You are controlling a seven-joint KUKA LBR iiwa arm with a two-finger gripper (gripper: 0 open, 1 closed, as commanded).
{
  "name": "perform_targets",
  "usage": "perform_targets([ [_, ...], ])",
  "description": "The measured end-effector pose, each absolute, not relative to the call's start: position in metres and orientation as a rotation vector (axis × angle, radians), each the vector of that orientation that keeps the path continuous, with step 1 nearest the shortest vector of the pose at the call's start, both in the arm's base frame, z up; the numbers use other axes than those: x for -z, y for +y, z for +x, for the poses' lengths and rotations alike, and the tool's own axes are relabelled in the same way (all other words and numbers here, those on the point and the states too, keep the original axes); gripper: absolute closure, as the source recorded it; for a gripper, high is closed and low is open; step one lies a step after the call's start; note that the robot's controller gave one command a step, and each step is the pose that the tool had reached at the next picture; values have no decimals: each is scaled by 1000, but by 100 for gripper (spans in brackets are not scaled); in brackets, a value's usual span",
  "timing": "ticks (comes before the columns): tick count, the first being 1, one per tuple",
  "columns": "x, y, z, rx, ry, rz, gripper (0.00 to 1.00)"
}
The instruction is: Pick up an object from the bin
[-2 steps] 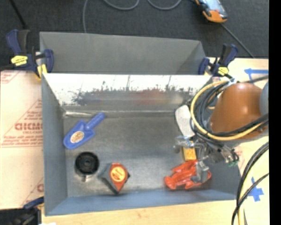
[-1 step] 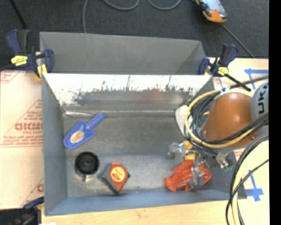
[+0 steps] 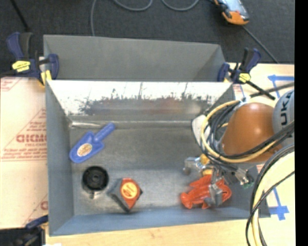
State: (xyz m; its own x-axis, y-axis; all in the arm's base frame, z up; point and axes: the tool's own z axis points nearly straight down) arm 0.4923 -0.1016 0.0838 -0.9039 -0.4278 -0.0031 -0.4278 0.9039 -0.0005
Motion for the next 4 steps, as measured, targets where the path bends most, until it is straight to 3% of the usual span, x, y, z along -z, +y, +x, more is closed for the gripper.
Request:
perform_targets([
  [1, -85, -114, 509, 1, 2995, -938, 0],
  [2, -74, -106, 493, 8, 2969, -955, 100],
  [4, -74, -99, 491, 11, 2966, -953, 100],
])
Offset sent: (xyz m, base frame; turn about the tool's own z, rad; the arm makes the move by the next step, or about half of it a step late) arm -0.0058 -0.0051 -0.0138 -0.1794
